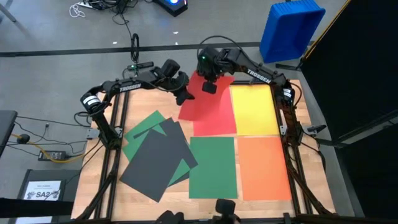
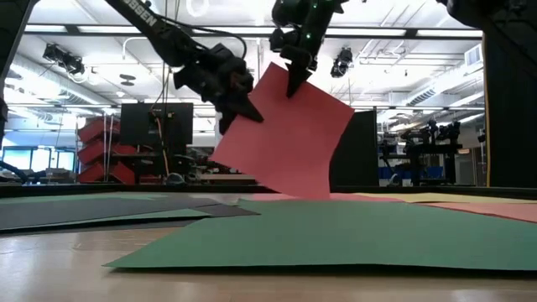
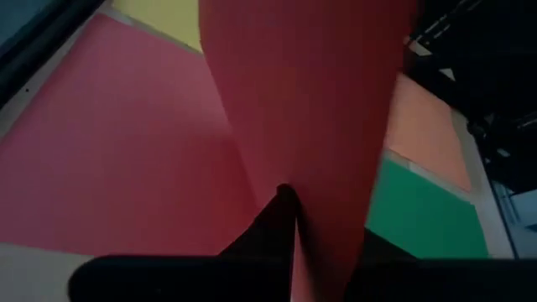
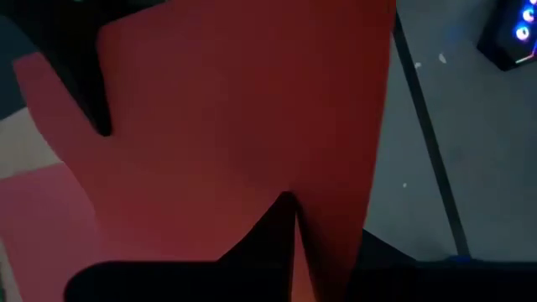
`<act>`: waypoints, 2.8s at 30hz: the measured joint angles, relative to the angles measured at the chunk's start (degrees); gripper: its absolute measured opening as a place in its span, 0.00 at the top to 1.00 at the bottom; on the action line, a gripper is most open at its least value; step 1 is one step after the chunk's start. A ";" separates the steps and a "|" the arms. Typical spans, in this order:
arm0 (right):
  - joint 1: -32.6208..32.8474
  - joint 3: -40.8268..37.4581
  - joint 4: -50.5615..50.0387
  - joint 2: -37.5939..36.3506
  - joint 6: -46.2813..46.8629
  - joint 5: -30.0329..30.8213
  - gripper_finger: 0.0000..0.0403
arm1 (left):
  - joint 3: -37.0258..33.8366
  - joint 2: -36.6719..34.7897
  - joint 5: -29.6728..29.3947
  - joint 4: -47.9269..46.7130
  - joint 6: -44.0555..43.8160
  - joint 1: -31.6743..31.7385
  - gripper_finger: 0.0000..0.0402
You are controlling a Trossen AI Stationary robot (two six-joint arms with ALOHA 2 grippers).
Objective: Organize paper
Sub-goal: Stack the pink colored paper on top of the pink colored papers
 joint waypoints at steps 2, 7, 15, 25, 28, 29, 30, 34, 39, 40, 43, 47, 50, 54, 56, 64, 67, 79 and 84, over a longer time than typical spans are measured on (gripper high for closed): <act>-0.71 0.00 -0.23 0.00 -0.90 -1.08 1.00 | -1.04 0.00 -0.05 2.07 -1.63 -0.57 1.00; -1.63 -0.01 -0.40 0.00 -2.22 -3.32 1.00 | -4.17 0.00 -0.47 8.56 -5.54 -2.45 1.00; -1.59 -0.02 -0.06 0.00 -2.84 -7.36 1.00 | -8.85 0.00 -4.09 14.80 -10.76 -4.46 1.00; -1.37 0.00 -0.08 0.01 -2.68 -8.57 1.00 | -14.00 0.00 -7.49 22.72 -17.30 -6.99 1.00; -1.37 -0.02 0.79 0.02 -2.67 -8.57 0.99 | -14.78 0.00 -8.86 23.31 -18.43 -7.42 1.00; -1.37 0.00 0.70 0.02 -2.69 -8.55 0.98 | -14.95 0.00 -9.39 23.40 -18.50 -7.70 1.00; -1.37 -0.02 0.63 0.02 -2.73 -8.55 0.97 | -15.10 0.00 -9.66 23.54 -18.55 -7.94 1.00; -1.13 -0.02 -0.10 0.02 -4.51 -8.29 0.87 | -15.16 0.00 -10.74 23.59 -18.74 -8.83 1.00; -0.30 -0.02 -0.18 -0.76 -6.03 -3.00 0.68 | -15.16 0.00 -13.05 23.59 -20.04 -9.75 1.00; -0.22 -0.04 -0.27 -1.38 -6.07 -1.94 0.65 | -15.16 0.00 -13.92 23.59 -20.42 -10.01 1.00; -0.17 -0.04 0.31 -4.33 -5.96 0.03 0.57 | -15.16 0.00 -16.61 23.60 -21.86 -10.84 1.00; -1.04 -0.02 1.54 -9.28 -5.58 0.06 0.52 | -16.01 0.00 -19.55 26.62 -23.53 -12.29 1.00; -1.91 0.00 2.52 -12.86 -4.20 -0.63 0.52 | -19.92 0.00 -19.68 36.18 -28.33 -12.92 1.00; -2.81 0.02 2.48 -15.59 -1.50 -3.76 0.56 | -26.27 0.00 -21.31 46.23 -35.44 -13.52 1.00; -2.76 0.02 2.50 -16.32 -0.33 -6.31 0.58 | -28.41 0.00 -22.98 48.45 -37.70 -14.17 1.00; -1.92 -5.21 4.68 -16.74 3.70 -24.86 0.66 | -29.72 0.00 -28.81 50.62 -39.88 -17.58 1.00; -1.09 -12.01 8.10 -18.85 4.26 -24.85 0.70 | -29.72 0.00 -29.41 50.62 -39.92 -18.10 1.00; -1.85 -65.30 47.27 -48.13 16.50 -24.56 0.79 | -29.72 1.54 -33.77 52.49 -44.07 -20.57 1.00; -1.86 -77.43 54.33 -57.10 20.54 -21.45 0.79 | -29.73 5.84 -36.19 59.95 -48.09 -22.59 1.00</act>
